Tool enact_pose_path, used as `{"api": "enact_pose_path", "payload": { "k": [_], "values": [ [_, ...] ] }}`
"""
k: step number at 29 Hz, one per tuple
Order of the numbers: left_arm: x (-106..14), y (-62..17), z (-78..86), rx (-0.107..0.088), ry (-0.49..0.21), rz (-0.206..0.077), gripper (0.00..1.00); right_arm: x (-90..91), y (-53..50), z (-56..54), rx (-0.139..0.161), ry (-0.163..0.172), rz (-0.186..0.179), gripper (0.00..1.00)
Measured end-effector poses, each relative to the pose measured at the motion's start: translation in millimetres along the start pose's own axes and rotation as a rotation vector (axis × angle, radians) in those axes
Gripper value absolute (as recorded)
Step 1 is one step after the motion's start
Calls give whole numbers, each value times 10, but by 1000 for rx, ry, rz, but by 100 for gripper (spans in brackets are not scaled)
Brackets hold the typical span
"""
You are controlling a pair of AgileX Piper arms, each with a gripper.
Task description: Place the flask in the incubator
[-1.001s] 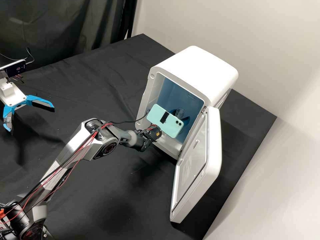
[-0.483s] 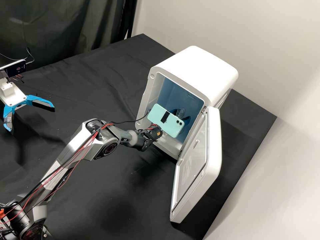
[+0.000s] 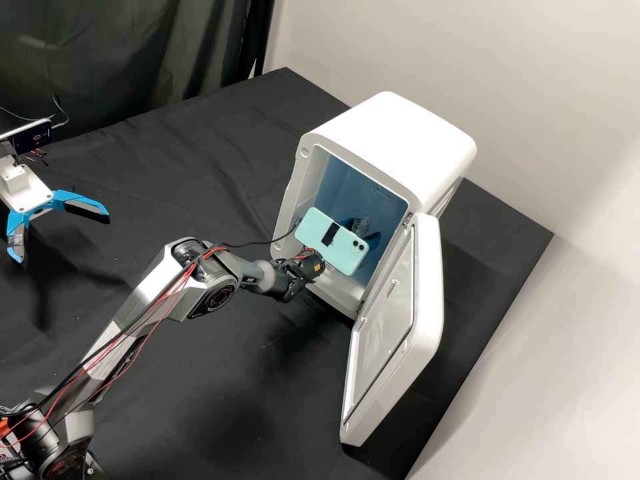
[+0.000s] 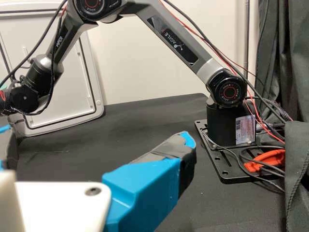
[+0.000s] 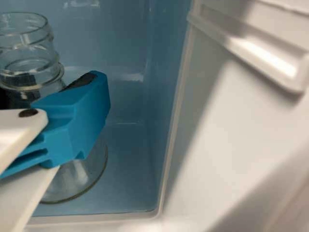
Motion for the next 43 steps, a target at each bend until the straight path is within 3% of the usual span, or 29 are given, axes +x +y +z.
{"api": "enact_pose_path", "payload": {
  "k": [12, 13, 43],
  "values": [
    [-1, 2, 0, 1, 0, 0, 100, 1, -7, 5, 0, 1, 1, 0],
    [-1, 2, 0, 1, 0, 0, 100, 1, -7, 5, 0, 1, 1, 100],
    [-1, 2, 0, 1, 0, 0, 100, 7, -30, 22, -1, -7, -10, 100]
  ]
}}
